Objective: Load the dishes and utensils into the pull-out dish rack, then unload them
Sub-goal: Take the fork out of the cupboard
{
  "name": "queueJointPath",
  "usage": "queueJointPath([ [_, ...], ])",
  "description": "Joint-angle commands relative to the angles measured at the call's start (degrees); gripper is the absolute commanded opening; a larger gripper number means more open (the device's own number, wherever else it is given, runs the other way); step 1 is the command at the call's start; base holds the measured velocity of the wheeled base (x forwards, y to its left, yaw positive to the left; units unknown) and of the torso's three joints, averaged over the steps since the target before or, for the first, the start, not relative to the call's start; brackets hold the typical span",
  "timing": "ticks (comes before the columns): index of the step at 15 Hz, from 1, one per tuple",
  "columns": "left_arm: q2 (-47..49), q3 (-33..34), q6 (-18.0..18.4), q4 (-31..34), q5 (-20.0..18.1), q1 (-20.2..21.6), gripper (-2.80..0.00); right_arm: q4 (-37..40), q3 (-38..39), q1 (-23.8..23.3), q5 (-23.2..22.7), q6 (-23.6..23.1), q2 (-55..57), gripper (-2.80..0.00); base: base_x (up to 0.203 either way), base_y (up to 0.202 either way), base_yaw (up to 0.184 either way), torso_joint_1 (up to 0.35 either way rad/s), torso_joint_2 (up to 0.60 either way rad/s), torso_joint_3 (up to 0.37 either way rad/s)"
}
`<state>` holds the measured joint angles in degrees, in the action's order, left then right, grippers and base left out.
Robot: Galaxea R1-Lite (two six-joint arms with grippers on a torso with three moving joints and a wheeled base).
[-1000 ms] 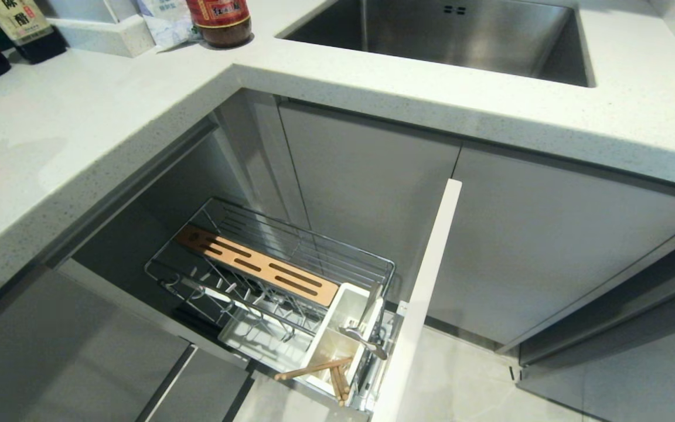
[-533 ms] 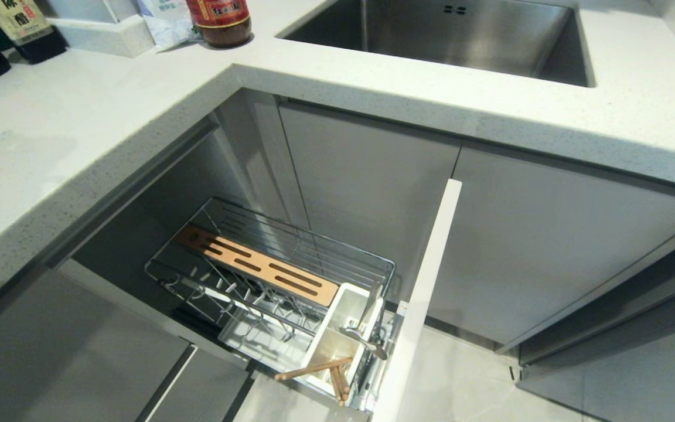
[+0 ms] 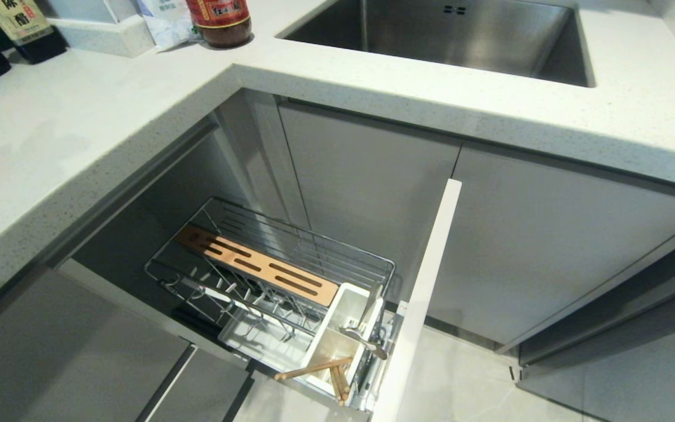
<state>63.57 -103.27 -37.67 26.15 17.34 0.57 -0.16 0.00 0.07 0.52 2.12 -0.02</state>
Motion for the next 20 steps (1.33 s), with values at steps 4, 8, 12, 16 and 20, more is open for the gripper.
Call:
queueJointPath([
  [4,-1.9,3.7,-1.0,0.4,0.2,-11.5,-2.8,0.0,0.0,0.0,0.0,0.1,0.0,-2.8,0.0,0.0,0.0,0.0,0.0,0.0],
  [8,0.6,7.0,-1.4,0.5,0.4,-17.3,-2.8,0.0,0.0,0.0,0.0,0.0,0.0,-2.8,0.0,0.0,0.0,0.0,0.0,0.0],
  [12,3.8,11.5,-2.3,1.2,6.9,-33.5,-2.8,0.0,0.0,0.0,0.0,0.0,0.0,-2.8,0.0,0.0,0.0,0.0,0.0,0.0],
  [16,10.5,19.0,-3.0,1.0,14.7,-43.4,-2.8,0.0,0.0,0.0,0.0,0.0,0.0,-2.8,0.0,0.0,0.0,0.0,0.0,0.0],
  [20,15.7,22.3,-4.7,1.1,15.0,-46.1,-2.8,0.0,0.0,0.0,0.0,0.0,0.0,-2.8,0.0,0.0,0.0,0.0,0.0,0.0],
])
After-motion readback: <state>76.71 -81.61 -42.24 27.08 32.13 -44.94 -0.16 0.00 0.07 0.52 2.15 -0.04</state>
